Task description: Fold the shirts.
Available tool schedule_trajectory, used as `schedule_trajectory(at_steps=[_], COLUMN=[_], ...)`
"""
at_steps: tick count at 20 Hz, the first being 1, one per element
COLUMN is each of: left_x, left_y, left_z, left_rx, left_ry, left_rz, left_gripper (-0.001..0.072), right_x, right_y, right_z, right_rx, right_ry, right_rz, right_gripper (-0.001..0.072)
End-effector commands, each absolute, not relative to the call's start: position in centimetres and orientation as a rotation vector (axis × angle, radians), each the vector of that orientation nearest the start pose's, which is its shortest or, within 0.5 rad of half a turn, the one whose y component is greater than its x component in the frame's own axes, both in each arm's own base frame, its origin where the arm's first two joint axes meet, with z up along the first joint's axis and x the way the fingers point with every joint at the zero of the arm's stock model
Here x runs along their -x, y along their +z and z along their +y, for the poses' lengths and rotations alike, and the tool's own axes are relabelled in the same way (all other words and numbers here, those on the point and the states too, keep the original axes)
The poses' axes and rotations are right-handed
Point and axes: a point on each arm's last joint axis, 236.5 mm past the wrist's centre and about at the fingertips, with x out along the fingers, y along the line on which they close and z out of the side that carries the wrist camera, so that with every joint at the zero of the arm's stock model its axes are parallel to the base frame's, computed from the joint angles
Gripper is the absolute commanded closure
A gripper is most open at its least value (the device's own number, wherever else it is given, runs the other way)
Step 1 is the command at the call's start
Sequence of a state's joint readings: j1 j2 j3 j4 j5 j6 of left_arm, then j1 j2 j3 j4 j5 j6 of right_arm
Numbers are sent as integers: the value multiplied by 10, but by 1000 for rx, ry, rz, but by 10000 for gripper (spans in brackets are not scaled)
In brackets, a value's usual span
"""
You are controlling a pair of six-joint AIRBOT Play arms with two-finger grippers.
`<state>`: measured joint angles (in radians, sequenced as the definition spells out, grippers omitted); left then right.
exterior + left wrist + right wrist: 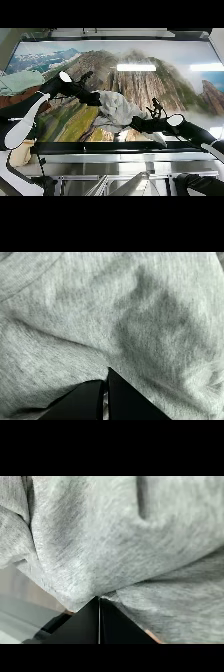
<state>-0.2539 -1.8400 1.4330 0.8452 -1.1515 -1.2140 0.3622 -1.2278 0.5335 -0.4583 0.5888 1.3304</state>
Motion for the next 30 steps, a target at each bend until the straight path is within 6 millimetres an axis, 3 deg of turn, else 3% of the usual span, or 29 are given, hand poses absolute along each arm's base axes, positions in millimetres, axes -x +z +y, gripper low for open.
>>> schedule_trajectory(at_steps=[1,3,5,8,10,12,14,16,17,19,20,22,24,27,30], left_x=[-400,-398,-404,-410,-405,-391,-363,-317,-288,-243,-225,-201,-213,-250,-301], left_y=[-84,-72,-45,11,59,127,218,314,356,405,418,432,422,394,352], left_z=[-254,-251,-243,-220,-202,-194,-194,-192,-190,-188,-189,-190,-181,-167,-172], left_rx=[289,288,286,290,295,360,471,562,576,535,507,452,406,429,527], left_ry=[-764,-777,-779,-778,-786,-861,-1000,-1156,-1216,-1234,-1220,-1188,-1057,-966,-1004], left_rz=[1466,1459,1404,1300,1221,1095,902,674,559,395,346,280,284,384,518], left_gripper=[693,693,693,693,693,693,693,692,692,692,692,687,686,686,685], right_x=[-277,-272,-275,-282,-294,-310,-314,-291,-270,-231,-217,-209,-235,-310,-384], right_y=[-84,-77,-58,-20,22,91,188,293,341,407,425,441,425,362,282], right_z=[238,241,241,231,213,184,148,113,100,83,81,78,77,85,86], right_rx=[-730,-712,-683,-665,-612,-553,-489,-375,-296,-188,-153,-112,-125,-175,-236], right_ry=[416,459,514,556,571,563,533,479,445,379,364,346,351,411,420], right_rz=[1300,1296,1242,1134,988,768,490,201,69,-109,-153,-190,-116,123,349], right_gripper=[700,700,701,701,701,701,702,702,701,701,701,701,701,701,701])
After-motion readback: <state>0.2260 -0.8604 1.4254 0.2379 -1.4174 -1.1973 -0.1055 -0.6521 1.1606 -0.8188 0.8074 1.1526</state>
